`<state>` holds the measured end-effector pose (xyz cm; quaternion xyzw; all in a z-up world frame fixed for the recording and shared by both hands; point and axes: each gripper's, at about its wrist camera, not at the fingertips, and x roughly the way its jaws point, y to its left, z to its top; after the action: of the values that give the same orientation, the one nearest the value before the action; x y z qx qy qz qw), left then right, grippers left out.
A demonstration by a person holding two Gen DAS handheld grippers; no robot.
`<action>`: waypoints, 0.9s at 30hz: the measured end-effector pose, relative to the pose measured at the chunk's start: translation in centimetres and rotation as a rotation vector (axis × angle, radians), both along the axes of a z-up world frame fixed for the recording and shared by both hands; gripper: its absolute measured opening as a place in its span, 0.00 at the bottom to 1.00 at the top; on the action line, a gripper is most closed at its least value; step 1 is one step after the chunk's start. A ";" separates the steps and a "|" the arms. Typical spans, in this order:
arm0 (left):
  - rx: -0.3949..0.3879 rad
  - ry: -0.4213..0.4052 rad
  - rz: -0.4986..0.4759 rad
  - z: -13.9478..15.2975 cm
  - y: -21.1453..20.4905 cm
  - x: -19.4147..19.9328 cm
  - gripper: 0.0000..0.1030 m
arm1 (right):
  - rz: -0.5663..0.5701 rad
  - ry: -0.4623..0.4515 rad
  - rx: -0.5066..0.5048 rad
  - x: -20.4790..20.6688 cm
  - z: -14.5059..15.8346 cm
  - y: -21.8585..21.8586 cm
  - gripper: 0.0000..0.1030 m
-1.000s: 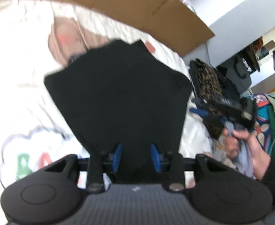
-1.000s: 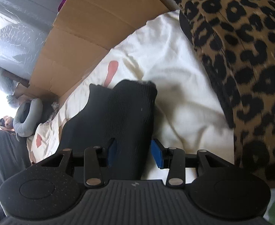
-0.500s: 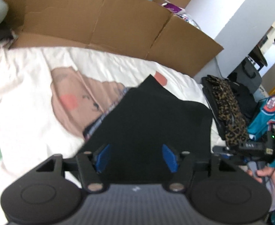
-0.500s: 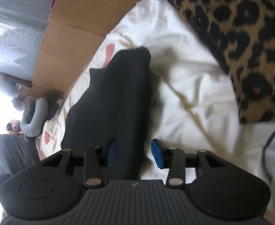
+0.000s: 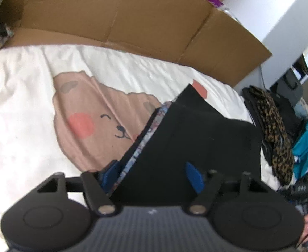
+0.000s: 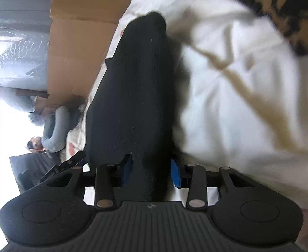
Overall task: Fold clothes
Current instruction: 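Hold the lifted shorts hanging between both grippers above the duvet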
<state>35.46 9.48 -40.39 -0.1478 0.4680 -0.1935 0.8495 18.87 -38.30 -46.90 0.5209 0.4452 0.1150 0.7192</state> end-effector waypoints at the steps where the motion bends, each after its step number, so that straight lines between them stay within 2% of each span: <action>1: -0.009 0.002 0.004 -0.1 0.2 0.1 0.70 | -0.003 0.003 0.013 0.1 -0.3 0.2 0.32; 9: -0.028 0.030 -0.015 -1.2 0.6 1.5 0.69 | -0.050 -0.008 0.097 1.0 -1.5 1.2 0.30; 16: -0.048 0.031 -0.024 -1.9 0.8 1.7 0.69 | -0.078 -0.066 0.125 1.5 -0.1 1.1 0.27; 21: -0.054 0.025 -0.025 -2.0 0.7 1.7 0.68 | -0.068 -0.017 0.126 1.8 -1.4 1.7 0.27; 24: -0.068 0.027 -0.025 -2.1 0.9 1.5 0.64 | -0.076 -0.004 0.131 1.9 -2.2 2.3 0.20; 27: -0.084 0.041 -0.032 -2.1 0.9 1.4 0.55 | -0.079 0.003 0.130 2.0 -2.2 2.1 0.09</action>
<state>36.83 10.43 -42.47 -0.1798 0.4790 -0.2234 0.8297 20.82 -36.16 -49.07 0.5839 0.4169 0.1146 0.6871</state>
